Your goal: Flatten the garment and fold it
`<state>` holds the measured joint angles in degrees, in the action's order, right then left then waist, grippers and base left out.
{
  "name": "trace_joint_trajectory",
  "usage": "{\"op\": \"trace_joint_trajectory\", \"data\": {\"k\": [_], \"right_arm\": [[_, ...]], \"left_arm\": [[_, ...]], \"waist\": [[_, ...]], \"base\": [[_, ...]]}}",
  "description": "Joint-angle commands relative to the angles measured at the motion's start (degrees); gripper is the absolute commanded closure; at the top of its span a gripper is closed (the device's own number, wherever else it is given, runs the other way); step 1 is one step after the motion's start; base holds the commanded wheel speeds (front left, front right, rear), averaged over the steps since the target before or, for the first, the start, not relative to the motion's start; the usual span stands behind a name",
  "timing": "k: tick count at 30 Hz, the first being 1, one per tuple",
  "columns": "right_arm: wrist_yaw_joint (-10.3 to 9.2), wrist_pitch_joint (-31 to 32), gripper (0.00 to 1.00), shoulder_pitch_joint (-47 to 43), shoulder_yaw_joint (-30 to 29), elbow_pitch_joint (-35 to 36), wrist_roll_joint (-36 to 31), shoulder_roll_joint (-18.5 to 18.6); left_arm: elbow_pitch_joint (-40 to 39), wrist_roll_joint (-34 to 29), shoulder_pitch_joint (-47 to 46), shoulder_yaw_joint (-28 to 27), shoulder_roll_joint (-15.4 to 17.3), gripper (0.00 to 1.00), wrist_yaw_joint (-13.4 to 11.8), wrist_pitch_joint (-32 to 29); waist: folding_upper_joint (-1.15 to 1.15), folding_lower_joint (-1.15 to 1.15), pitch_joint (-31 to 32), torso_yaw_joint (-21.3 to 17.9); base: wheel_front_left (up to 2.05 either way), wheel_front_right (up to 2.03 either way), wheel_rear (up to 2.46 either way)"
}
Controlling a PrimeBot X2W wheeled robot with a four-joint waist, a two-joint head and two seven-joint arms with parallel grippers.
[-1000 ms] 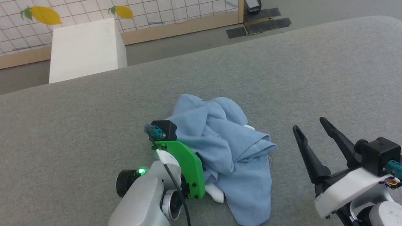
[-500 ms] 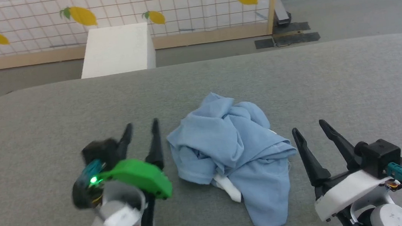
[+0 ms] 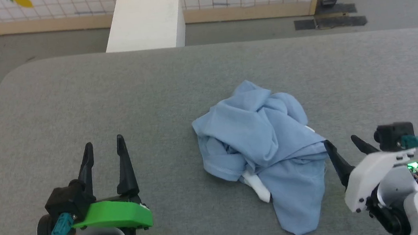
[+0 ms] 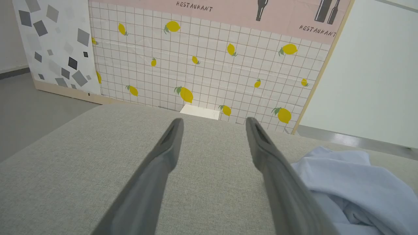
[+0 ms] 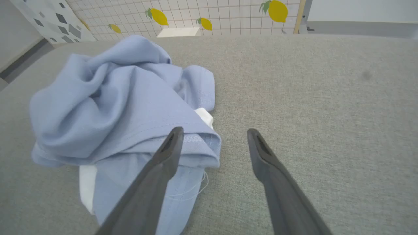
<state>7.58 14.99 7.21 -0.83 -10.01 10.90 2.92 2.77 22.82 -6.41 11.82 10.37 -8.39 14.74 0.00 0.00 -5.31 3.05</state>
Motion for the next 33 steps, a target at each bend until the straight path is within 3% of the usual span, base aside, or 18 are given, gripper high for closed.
{"op": "trace_joint_trajectory", "data": {"k": [1,8,9,10,11,18,21,23,28,29,30,31,33], "right_arm": [[-0.09,2.13,0.00,1.71,-0.36,-0.78,0.25,-0.04],[-0.09,14.90,0.00,5.73,0.73,-4.43,2.59,-0.04],[-0.09,15.83,0.44,5.97,1.15,-4.37,3.34,-0.04],[-0.09,16.35,0.57,6.08,1.60,-4.16,4.18,-0.04],[-0.09,16.32,1.00,6.19,2.25,-3.55,5.37,-0.04],[-0.09,14.03,1.00,3.21,8.88,4.73,12.61,-0.04],[-0.09,18.71,1.00,-0.98,13.56,10.64,17.12,0.22],[-0.09,24.24,1.00,-5.11,16.76,15.15,20.25,2.34],[-0.09,35.04,1.00,-15.00,15.53,20.31,21.33,5.82],[-0.09,36.02,0.71,-16.66,13.63,20.82,20.14,5.55],[-0.09,36.19,0.15,-17.56,12.20,21.28,18.70,5.31],[-0.09,35.82,0.00,-18.44,10.37,21.81,16.94,4.69],[-0.09,32.95,0.00,-19.31,6.61,22.82,14.42,2.82]], "left_arm": [[-0.36,-0.92,1.09,-0.75,-0.84,0.00,0.80,0.24],[0.43,-3.79,1.22,-4.88,-4.35,0.00,4.20,0.25],[0.71,-4.07,1.24,-5.35,-4.73,0.00,4.65,0.25],[0.94,-4.30,1.26,-5.70,-4.99,0.00,4.99,0.25],[1.21,-4.56,1.30,-6.13,-5.28,0.00,5.38,0.25],[2.89,-5.88,2.32,-8.51,-6.43,0.00,7.10,0.25],[3.33,-6.40,2.81,-9.23,-6.66,0.00,7.64,0.26],[3.38,-6.72,3.08,-9.73,-6.80,0.00,7.98,0.26],[3.55,-7.32,3.38,-10.46,-7.02,0.00,8.67,0.26],[3.53,-7.43,3.50,-10.42,-7.07,0.00,8.77,0.26],[3.58,-7.51,3.59,-10.33,-7.10,0.00,8.85,0.26],[3.66,-7.63,3.66,-10.21,-7.14,0.00,8.93,0.26],[4.01,-7.76,3.53,-10.00,-7.19,0.00,9.28,0.26]], "waist": [[0.00,0.00,-2.12,1.99],[0.00,0.00,-3.98,3.77],[0.00,0.00,-3.99,3.87],[0.00,0.00,-3.94,3.91],[0.00,0.00,-3.83,3.91],[0.00,0.00,-0.77,2.07],[0.00,0.00,0.72,0.85],[0.00,0.00,1.52,-0.24],[0.00,0.00,2.31,-2.56],[0.00,0.00,2.38,-3.05],[0.00,0.00,2.42,-3.42],[0.00,0.00,2.50,-3.86],[0.00,0.00,2.62,-4.62]], "base": [[0.00,0.00,0.00],[0.00,0.00,0.00],[0.00,0.00,0.00],[0.00,0.00,0.00],[0.00,0.00,0.00],[0.00,0.00,0.00],[0.00,0.00,0.00],[0.00,0.00,0.00],[0.00,0.00,0.00],[0.00,0.00,0.00],[0.00,0.00,0.00],[0.00,0.00,0.00],[0.00,0.00,0.00]]}}
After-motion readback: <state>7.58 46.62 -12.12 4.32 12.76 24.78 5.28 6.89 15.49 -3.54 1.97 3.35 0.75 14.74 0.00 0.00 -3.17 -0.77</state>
